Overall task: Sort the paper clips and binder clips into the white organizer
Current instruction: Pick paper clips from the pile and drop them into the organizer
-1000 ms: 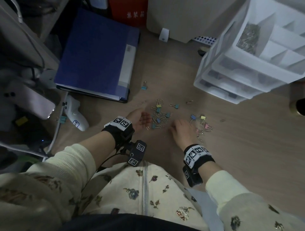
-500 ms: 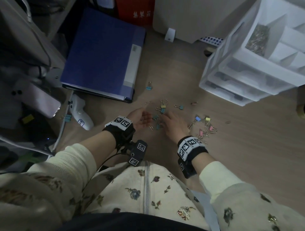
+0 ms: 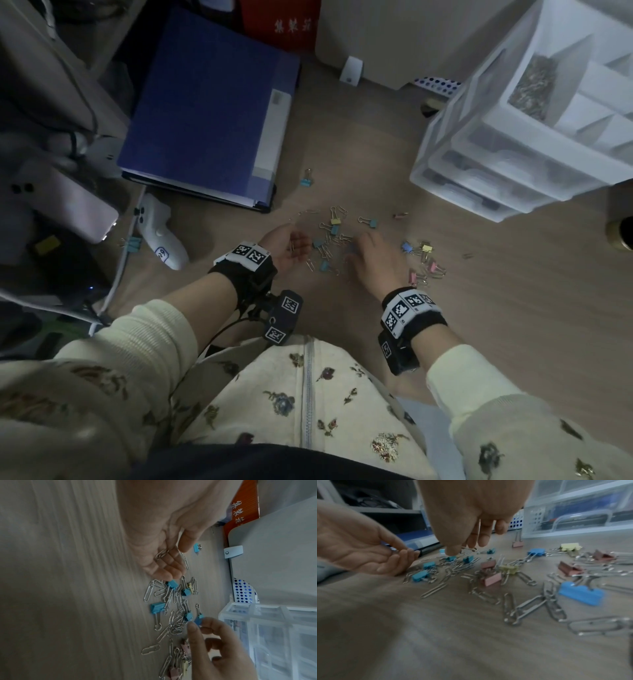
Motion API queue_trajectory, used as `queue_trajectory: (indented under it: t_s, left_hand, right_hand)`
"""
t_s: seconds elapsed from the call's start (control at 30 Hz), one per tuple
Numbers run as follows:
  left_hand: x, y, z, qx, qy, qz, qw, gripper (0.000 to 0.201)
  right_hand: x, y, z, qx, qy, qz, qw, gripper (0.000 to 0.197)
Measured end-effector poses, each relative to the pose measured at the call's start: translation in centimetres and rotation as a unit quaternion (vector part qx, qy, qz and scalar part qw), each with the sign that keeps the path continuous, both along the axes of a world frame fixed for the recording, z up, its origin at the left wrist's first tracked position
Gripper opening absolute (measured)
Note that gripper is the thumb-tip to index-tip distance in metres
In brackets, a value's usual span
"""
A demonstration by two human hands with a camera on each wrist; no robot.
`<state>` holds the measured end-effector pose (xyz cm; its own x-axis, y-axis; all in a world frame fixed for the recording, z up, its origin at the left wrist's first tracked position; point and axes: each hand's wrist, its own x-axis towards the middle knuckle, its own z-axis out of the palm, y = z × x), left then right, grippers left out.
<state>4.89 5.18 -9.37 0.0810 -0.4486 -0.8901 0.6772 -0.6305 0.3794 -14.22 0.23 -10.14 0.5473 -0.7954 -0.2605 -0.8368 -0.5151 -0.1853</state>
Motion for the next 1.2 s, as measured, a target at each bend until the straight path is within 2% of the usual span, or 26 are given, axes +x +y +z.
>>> queue_trajectory:
  t_s: [0.2, 0.4, 0.5, 0.63, 0.83, 0.93, 1.07, 1.2]
  left_hand:
    - [-0.2, 0.0, -0.2, -0.002, 0.001, 0.012, 1.0, 0.033]
    - [-0.4, 0.0, -0.2, -0.002, 0.001, 0.019, 1.0, 0.029]
    - [-0.5, 0.0, -0.1, -0.002, 0.0, 0.014, 1.0, 0.028]
    - [-0.7, -0.3, 0.1, -0.006, 0.0, 0.008, 1.0, 0.029]
    - [-0.7, -0.7, 0.0, -0.008, -0.007, 0.003, 1.0, 0.028]
    - [-0.9, -0.7, 0.0, -0.009, -0.009, 0.003, 1.0, 0.028]
    - [-0.9, -0.6, 0.0, -0.012, -0.017, 0.005, 1.0, 0.028]
    - [-0.5, -0.5, 0.0, -0.019, -0.021, 0.008, 1.0, 0.029]
  right_hand:
    - [-1.9, -1.9, 0.4, -0.013, 0.027, -0.063, 0.998, 0.031]
    - [0.8, -0.8, -0.7, 0.01, -0.035, 0.014, 0.999, 0.032]
    - [1.2, -1.2, -1.0, 0.038, 0.001, -0.029, 0.999, 0.027]
    - [0.7, -1.9, -0.9, 0.053, 0.005, -0.026, 0.998, 0.023]
    - [-1.2, -3.3, 0.3, -0.008, 0.005, -0.103, 0.995, 0.035]
    - [-0.7, -3.3, 0.5, -0.02, -0.019, -0.063, 0.998, 0.037]
    - [1.5, -1.5, -0.6, 0.054, -0.038, 0.038, 0.997, 0.051]
    - [2.2, -0.5, -1.3, 0.124, -0.023, 0.048, 0.991, 0.066]
